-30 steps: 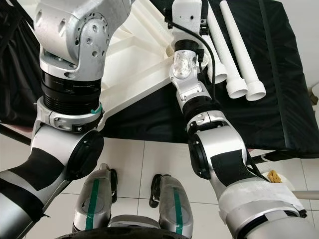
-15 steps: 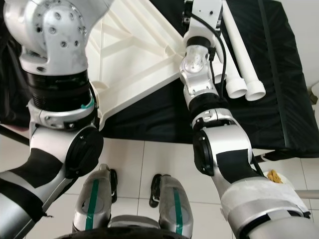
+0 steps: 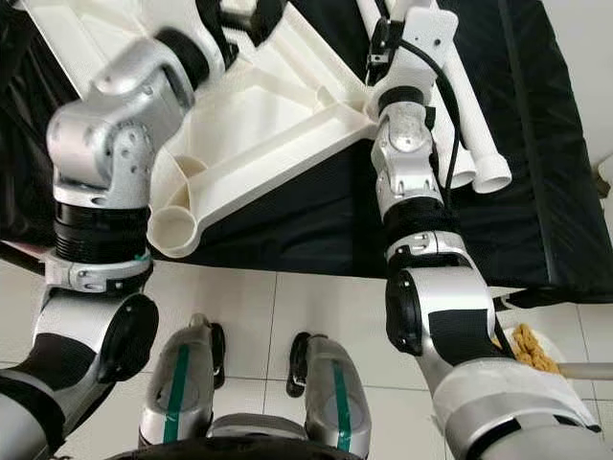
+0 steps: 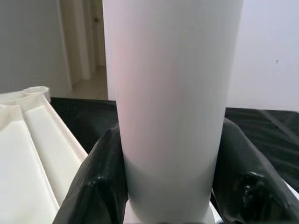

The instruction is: Building children table

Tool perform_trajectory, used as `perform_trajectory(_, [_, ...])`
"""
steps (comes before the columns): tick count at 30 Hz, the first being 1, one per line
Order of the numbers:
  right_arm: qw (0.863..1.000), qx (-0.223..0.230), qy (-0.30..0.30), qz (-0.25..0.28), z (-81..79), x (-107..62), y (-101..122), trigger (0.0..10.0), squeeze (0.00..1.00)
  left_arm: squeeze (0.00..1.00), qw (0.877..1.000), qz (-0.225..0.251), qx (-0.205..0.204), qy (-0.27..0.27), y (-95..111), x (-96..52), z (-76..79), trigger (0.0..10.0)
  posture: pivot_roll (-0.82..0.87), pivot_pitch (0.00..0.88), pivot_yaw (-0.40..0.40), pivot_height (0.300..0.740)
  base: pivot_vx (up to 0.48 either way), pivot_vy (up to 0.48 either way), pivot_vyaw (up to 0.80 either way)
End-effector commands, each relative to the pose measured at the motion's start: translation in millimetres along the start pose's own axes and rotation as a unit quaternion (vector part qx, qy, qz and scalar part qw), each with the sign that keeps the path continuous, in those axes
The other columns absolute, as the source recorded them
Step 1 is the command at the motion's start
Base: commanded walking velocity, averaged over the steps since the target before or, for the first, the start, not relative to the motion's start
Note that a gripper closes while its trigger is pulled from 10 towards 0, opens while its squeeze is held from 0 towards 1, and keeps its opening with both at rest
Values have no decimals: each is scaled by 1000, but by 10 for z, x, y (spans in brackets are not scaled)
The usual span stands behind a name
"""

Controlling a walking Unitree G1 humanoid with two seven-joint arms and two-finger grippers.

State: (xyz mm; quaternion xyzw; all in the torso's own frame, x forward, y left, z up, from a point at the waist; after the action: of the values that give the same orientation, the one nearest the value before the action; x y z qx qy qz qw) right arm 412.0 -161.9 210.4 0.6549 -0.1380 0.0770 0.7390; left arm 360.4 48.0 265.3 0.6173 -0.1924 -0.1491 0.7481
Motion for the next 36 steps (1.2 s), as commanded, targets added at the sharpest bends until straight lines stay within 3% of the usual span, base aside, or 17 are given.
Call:
perform_trajectory(1, [1000, 21, 3, -14, 128, -55, -52, 10000, 0, 0, 999, -29, 14, -2, -182, -12, 0, 10000, 92, 51, -76, 740, 0, 0, 0])
perform_trajectory(4, [999, 31, 10, -25, 193, -109, -94, 10000, 0, 0, 998, -56, 12, -5, -332, -41, -18, 10000, 91, 50, -75, 740, 0, 0, 0])
perform_trajectory(8, [999, 29, 0, -41, 331, -146, -150, 10000, 0, 0, 994, -94, 56, -4, -540, -38, -44, 10000, 84, 44, -71, 740, 0, 0, 0])
perform_trajectory(18, [997, 38, 8, -60, 358, -200, -202, 10000, 0, 0, 990, -117, 80, -11, -688, -28, 14, 10000, 86, 50, -67, 740, 0, 0, 0])
perform_trajectory(22, [997, 51, 29, -58, 290, -201, -170, 10000, 0, 0, 989, -118, 81, -24, -701, -10, 98, 10000, 96, 58, -73, 740, 0, 0, 0])
perform_trajectory(26, [996, 66, 43, -38, 249, -191, -88, 10000, 0, 0, 983, -144, 109, -42, -856, 8, 206, 10000, 105, 62, -77, 740, 0, 0, 0])
perform_trajectory(32, [996, 85, -17, 3, 501, -184, 55, 10000, 0, 0, 970, -185, 128, -89, -1153, 33, 478, 10000, 96, 65, -71, 740, 0, 0, 0])
perform_trajectory(36, [996, 81, -32, 10, 576, -190, 87, 10000, 0, 0, 966, -196, 131, -104, -1222, 31, 547, 10000, 86, 65, -65, 740, 0, 0, 0])
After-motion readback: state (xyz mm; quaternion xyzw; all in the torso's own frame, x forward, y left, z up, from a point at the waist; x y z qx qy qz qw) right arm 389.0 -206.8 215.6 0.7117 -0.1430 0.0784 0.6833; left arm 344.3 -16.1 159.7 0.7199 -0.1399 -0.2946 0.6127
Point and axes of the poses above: a point about 5 cm out from each wrist's last joint towards the gripper, its own x axis pointing out of the wrist towards the gripper, its own y axis along the axis of the wrist's last joint, z = x × y, the point moved 3 cm from there along x, pointing out of the wrist towards the gripper, and after that the axes turned 7 degrees about -x, right-handed, at the moved point
